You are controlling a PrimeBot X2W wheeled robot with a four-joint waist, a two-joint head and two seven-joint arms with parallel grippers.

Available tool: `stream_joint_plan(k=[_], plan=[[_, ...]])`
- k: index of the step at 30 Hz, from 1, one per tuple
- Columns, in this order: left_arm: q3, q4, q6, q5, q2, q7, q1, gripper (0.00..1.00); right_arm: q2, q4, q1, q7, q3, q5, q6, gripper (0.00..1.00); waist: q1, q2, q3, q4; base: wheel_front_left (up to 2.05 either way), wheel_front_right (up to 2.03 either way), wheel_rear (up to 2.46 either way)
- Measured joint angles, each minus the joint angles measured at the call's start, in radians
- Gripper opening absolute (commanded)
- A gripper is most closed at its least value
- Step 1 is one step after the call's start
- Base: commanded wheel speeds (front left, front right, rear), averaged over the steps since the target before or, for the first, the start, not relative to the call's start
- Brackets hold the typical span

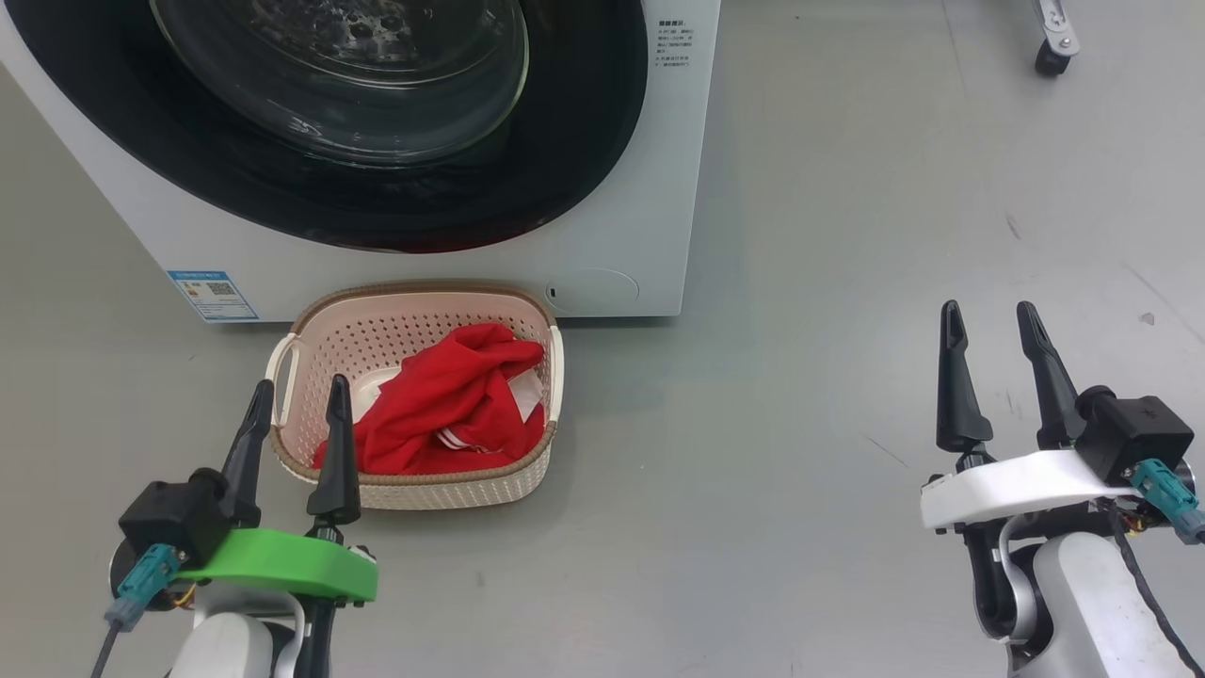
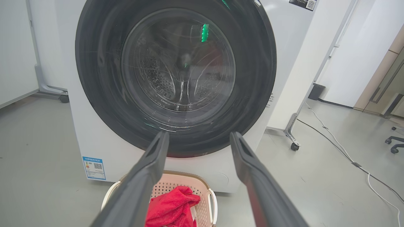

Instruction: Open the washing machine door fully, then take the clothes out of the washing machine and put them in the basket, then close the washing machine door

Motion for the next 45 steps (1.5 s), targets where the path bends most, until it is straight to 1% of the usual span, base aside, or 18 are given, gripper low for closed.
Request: stream_joint_plan(k=[11,13,28,31,37,39,45], plan=[[-0.006,0.001,0.0,0.006,0.0,0.0,0.003,1.0,0.018,-0.022,0.038,0.0,-0.016,-0.021,0.003,1.0,0.0,0.0,0.0,-0.008,0.0,0.0,0.0],[-0.006,0.001,0.0,0.006,0.0,0.0,0.003,1.0,0.023,-0.025,0.039,0.0,-0.019,-0.021,0.011,1.0,0.0,0.0,0.002,-0.009,0.0,0.0,0.0],[-0.016,0.002,0.0,0.036,0.001,0.0,0.006,1.0,0.033,-0.035,0.058,0.0,-0.046,-0.037,0.021,1.0,0.0,0.0,0.003,-0.01,0.0,0.0,0.0],[-0.018,0.002,0.0,0.036,0.001,0.0,0.006,1.0,0.035,-0.037,0.06,0.0,-0.051,-0.039,0.03,1.0,0.0,0.0,0.003,-0.009,0.0,0.0,0.0],[-0.018,0.002,0.0,0.037,0.001,0.0,0.006,1.0,0.037,-0.037,0.063,0.0,-0.057,-0.049,0.031,1.0,0.0,0.0,0.001,-0.009,0.0,0.0,0.0],[-0.018,0.002,0.0,0.043,0.001,0.0,0.006,1.0,0.037,-0.037,0.067,0.0,-0.059,-0.049,0.038,1.0,0.0,0.0,-0.001,-0.009,0.0,0.0,0.0],[-0.017,0.004,0.0,0.032,0.001,0.0,0.007,1.0,0.042,-0.035,0.071,0.0,-0.062,-0.061,0.042,1.0,0.0,0.0,-0.006,-0.01,0.0,0.0,0.0]])
